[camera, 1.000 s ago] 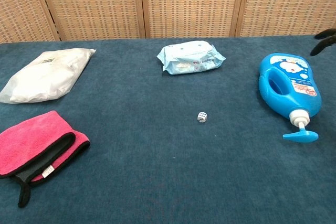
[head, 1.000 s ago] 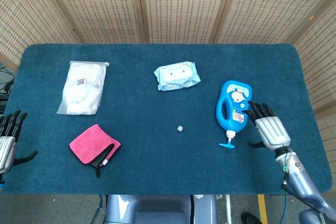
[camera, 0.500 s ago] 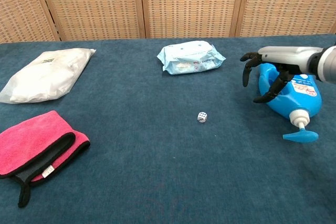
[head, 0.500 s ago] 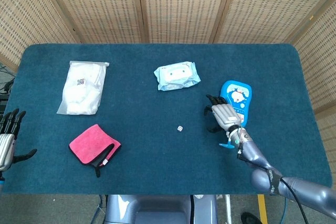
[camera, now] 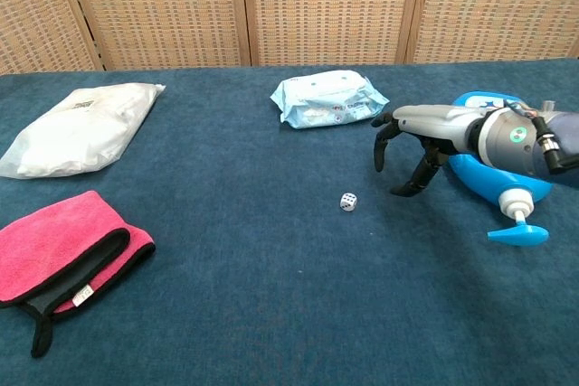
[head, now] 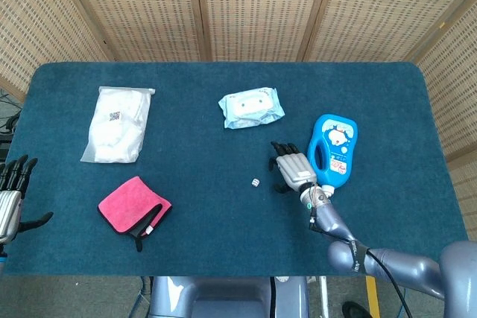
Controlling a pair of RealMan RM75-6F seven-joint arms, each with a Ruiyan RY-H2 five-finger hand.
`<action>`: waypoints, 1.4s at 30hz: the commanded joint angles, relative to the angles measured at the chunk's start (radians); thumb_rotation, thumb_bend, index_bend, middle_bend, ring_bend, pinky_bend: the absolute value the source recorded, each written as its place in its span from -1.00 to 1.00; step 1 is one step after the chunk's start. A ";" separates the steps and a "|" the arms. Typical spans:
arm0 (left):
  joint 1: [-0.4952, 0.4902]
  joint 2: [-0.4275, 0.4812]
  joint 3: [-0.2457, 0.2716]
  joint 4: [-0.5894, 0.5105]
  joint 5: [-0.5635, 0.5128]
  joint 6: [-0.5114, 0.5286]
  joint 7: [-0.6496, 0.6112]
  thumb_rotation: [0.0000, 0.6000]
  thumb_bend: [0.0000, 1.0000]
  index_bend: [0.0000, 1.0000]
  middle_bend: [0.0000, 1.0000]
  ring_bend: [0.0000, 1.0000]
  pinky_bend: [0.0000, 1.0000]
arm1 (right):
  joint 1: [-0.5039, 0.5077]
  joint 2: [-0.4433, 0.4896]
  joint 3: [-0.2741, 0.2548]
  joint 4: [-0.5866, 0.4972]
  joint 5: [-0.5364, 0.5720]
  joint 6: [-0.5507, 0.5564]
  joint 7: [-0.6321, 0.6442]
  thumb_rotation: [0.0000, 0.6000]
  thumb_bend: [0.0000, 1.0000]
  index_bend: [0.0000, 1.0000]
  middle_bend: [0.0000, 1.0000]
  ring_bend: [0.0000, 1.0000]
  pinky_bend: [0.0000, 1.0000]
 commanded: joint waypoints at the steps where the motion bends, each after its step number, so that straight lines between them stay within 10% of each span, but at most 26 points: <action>1: 0.000 0.001 0.000 -0.001 -0.001 0.000 -0.002 1.00 -1.00 -1.00 -1.00 -1.00 -1.00 | 0.013 -0.023 -0.006 -0.004 0.019 0.020 -0.021 1.00 -0.30 -0.22 -1.00 -1.00 -1.00; 42: -0.003 0.022 -0.005 -0.004 -0.011 -0.008 -0.043 1.00 -1.00 -1.00 -1.00 -1.00 -1.00 | 0.119 -0.188 -0.011 0.121 0.179 0.067 -0.124 1.00 -0.08 -0.01 -1.00 -1.00 -1.00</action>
